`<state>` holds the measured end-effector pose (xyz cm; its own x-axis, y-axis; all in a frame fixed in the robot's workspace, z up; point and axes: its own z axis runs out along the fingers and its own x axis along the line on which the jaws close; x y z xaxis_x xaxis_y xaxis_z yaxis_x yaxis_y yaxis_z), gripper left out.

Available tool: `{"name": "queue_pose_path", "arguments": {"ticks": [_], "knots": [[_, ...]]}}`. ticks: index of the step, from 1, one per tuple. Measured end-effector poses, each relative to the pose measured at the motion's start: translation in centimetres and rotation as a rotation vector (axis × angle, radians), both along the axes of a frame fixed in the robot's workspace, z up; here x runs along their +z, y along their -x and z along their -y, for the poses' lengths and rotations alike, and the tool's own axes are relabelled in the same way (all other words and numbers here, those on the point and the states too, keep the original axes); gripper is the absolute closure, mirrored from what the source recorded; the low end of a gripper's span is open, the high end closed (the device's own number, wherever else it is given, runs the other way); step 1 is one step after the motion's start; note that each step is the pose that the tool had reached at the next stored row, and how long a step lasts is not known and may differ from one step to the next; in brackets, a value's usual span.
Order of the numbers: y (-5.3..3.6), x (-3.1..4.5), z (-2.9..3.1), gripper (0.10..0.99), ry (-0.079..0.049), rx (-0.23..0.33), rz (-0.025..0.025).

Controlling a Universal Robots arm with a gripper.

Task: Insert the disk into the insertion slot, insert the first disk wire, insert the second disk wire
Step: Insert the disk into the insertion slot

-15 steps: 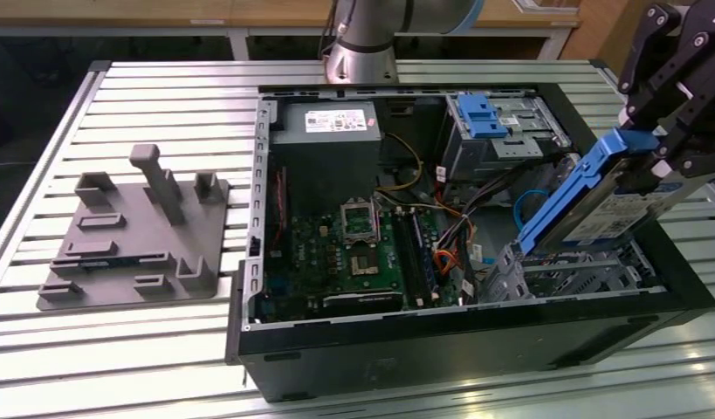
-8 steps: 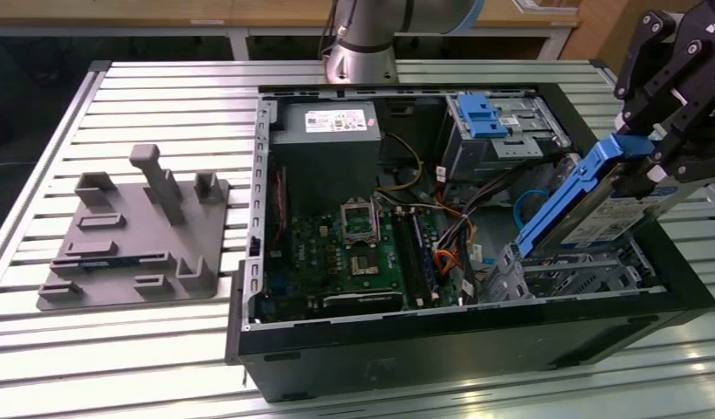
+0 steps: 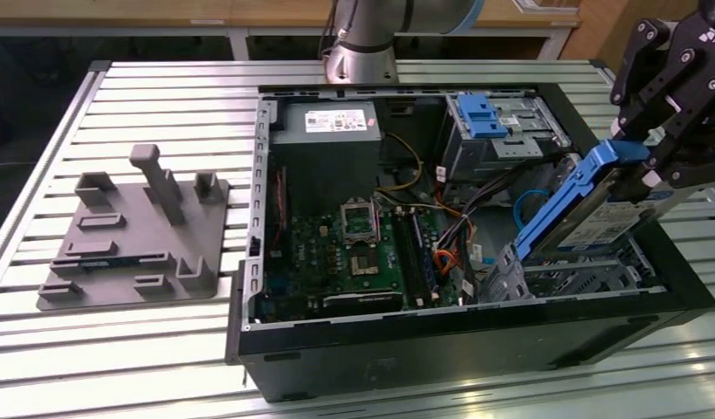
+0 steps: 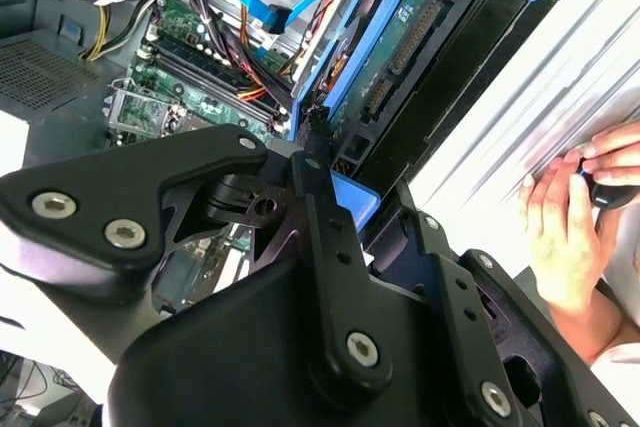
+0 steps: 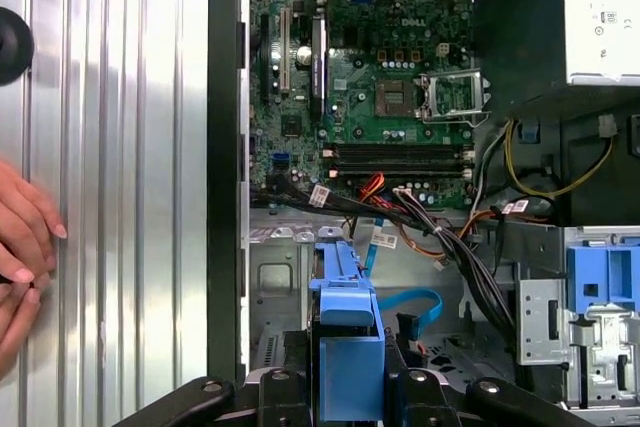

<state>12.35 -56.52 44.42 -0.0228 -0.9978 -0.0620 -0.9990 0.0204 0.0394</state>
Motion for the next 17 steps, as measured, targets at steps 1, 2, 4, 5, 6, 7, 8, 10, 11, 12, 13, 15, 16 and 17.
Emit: {"name": "queue_pose_path", "arguments": {"ticks": [1,2,4,5,6,7,8,10,11,12,13,15,16,17], "knots": [[0.0,-0.08,0.0,0.725,0.0,0.0,0.0],[0.0,-0.17,0.0,0.725,0.0,0.0,0.0],[0.0,-0.34,0.0,0.725,0.0,0.0,0.0],[0.0,-0.44,0.0,0.725,0.0,0.0,0.0],[0.0,-0.54,0.0,0.725,0.0,0.0,0.0],[0.0,-0.64,0.0,0.725,0.0,0.0,0.0],[0.0,-0.74,0.0,0.725,0.0,0.0,0.0],[0.0,-0.98,0.0,0.725,0.0,0.0,0.0],[0.0,-1.1,0.0,0.725,0.0,0.0,0.0],[0.0,-1.23,0.0,0.725,0.0,0.0,0.0],[0.0,-1.39,0.0,0.725,0.0,0.0,0.0],[0.0,-1.72,0.0,0.725,0.0,0.0,0.0],[0.0,-1.9,0.0,0.725,0.0,0.0,0.0],[0.0,-2.1,0.0,0.725,0.0,0.0,0.0]]}}
